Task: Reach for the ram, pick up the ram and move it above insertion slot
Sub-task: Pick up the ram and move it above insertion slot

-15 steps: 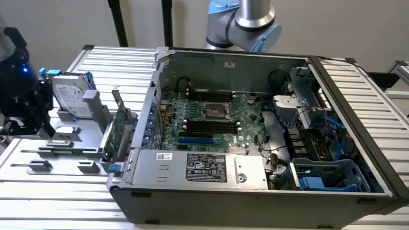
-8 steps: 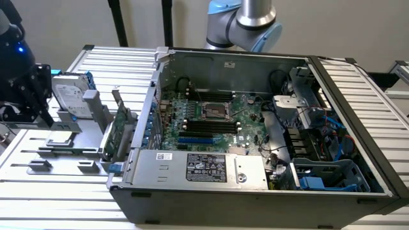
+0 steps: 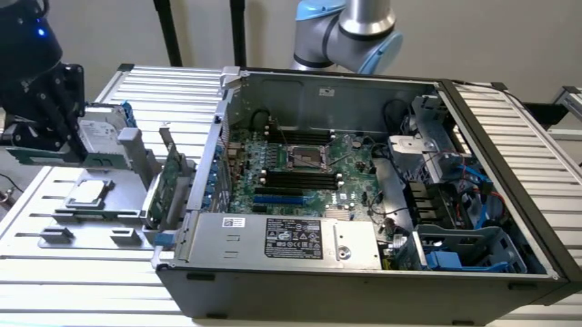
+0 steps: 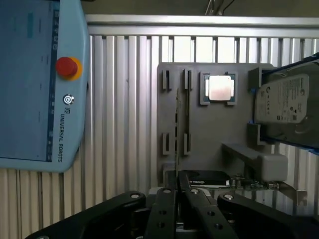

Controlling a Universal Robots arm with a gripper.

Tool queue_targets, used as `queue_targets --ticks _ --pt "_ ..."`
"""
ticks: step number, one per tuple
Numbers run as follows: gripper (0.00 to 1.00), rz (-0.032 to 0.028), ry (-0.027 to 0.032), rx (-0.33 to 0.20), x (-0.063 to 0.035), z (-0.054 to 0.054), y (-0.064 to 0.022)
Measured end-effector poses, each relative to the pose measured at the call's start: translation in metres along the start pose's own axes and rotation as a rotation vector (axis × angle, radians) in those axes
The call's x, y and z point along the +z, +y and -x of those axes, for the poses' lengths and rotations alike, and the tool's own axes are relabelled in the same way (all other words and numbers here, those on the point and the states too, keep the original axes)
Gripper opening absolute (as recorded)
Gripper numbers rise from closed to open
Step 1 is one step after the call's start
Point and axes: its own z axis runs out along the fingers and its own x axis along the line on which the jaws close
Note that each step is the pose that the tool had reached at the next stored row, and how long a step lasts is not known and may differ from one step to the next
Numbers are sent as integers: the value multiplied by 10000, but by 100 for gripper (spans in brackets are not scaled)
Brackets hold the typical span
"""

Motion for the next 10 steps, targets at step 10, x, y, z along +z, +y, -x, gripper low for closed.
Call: queue_targets --ticks 10 --pt "13 6 -232 -16 -337 6 -442"
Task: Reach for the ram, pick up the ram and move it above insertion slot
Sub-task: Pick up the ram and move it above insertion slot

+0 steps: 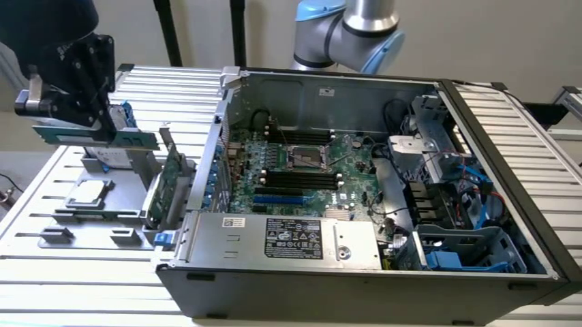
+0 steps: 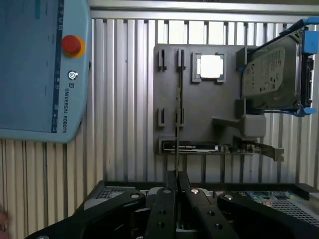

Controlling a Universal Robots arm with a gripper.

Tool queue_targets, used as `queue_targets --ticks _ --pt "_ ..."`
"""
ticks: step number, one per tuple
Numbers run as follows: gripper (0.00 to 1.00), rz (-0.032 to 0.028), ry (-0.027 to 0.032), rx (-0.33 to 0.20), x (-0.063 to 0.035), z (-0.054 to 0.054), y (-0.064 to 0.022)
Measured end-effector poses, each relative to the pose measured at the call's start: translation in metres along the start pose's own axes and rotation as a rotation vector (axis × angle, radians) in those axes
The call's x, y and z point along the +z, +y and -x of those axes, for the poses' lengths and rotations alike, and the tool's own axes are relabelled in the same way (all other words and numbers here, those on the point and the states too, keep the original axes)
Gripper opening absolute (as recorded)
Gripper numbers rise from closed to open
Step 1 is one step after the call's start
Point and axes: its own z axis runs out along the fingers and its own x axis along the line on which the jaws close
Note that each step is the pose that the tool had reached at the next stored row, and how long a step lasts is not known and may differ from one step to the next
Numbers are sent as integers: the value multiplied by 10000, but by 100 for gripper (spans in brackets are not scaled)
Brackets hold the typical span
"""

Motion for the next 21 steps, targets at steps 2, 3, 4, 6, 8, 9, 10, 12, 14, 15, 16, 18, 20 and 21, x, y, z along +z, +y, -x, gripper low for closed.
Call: queue_targets --ticks 2,3,4,6,8,9,10,12,14,15,16,18,20,21 --pt "13 1 -79 -4 -44 2 -91" --pt "13 1 -120 -5 -63 3 -135" --pt "13 1 -162 -6 -81 3 -181" --pt "13 1 -240 -9 -115 5 -270" --pt "13 3 -325 -12 -146 6 -358" --pt "13 4 -372 -14 -161 7 -406" --pt "13 4 -416 -16 -173 7 -450" --pt "13 6 -498 -19 -196 8 -539" --pt "13 7 -566 -21 -213 9 -629" --pt "13 8 -591 -22 -219 9 -673" --pt "13 8 -612 -24 -224 9 -722" --pt "13 10 -636 -24 -230 9 -812" --pt "13 12 -649 -26 -234 9 -903" --pt "13 13 -651 -27 -235 9 -947"
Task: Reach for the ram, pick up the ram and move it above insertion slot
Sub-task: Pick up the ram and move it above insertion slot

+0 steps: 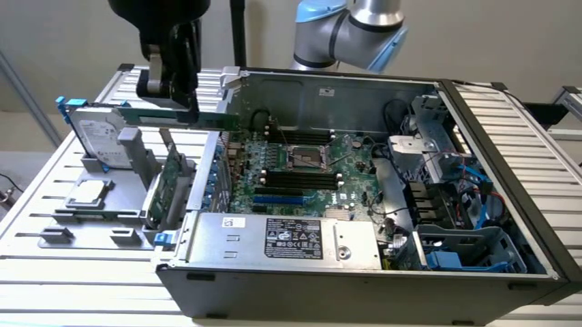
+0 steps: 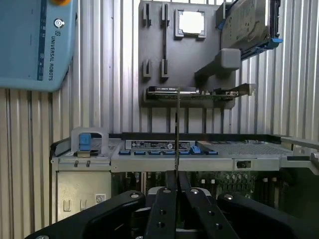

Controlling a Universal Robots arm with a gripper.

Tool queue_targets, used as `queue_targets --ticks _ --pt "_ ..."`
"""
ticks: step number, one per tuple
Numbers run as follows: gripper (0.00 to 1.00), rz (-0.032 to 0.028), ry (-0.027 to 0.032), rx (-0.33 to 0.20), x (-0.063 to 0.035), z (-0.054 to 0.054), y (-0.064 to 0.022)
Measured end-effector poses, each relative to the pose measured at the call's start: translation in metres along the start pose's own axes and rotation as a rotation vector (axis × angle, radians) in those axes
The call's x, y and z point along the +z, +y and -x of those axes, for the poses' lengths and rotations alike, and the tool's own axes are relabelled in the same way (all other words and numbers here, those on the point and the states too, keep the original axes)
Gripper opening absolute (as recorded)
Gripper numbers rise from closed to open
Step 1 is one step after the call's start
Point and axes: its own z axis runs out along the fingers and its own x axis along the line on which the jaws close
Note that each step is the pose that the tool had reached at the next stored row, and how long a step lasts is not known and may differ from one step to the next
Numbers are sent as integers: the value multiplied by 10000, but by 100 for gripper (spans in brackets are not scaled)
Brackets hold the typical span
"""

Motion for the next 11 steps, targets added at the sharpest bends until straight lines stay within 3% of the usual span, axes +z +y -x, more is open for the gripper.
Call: queue_targets --ticks 11 --pt "13 9 -4 -8 -19 6 -496"
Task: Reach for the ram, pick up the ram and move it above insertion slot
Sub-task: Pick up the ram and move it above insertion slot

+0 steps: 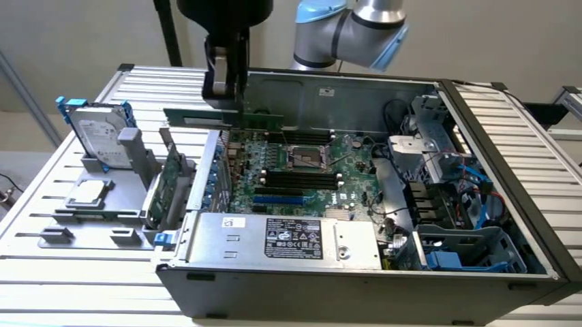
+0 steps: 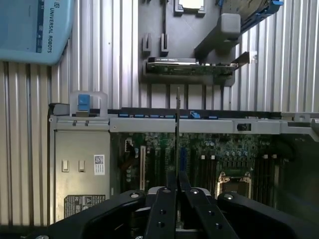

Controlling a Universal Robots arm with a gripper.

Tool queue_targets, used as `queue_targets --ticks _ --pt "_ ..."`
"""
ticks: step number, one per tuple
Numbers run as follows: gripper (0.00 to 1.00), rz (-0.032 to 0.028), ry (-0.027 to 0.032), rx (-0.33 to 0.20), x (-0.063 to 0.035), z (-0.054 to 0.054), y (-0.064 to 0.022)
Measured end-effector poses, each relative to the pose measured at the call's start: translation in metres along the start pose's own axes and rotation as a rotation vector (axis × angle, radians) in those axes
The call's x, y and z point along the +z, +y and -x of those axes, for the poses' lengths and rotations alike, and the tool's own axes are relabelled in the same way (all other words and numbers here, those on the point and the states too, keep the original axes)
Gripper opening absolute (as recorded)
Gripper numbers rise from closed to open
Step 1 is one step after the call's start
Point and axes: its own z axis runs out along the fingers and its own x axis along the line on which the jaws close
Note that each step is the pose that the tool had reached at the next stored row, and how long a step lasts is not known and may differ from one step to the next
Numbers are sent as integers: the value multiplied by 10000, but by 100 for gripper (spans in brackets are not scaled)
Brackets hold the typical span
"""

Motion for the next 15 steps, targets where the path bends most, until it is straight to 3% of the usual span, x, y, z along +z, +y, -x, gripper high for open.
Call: queue_targets --ticks 5,11,15 --pt "13 0 -1 0 0 49 -167" --pt "13 0 12 1 17 190 -317" --pt "13 0 51 2 36 310 -409"
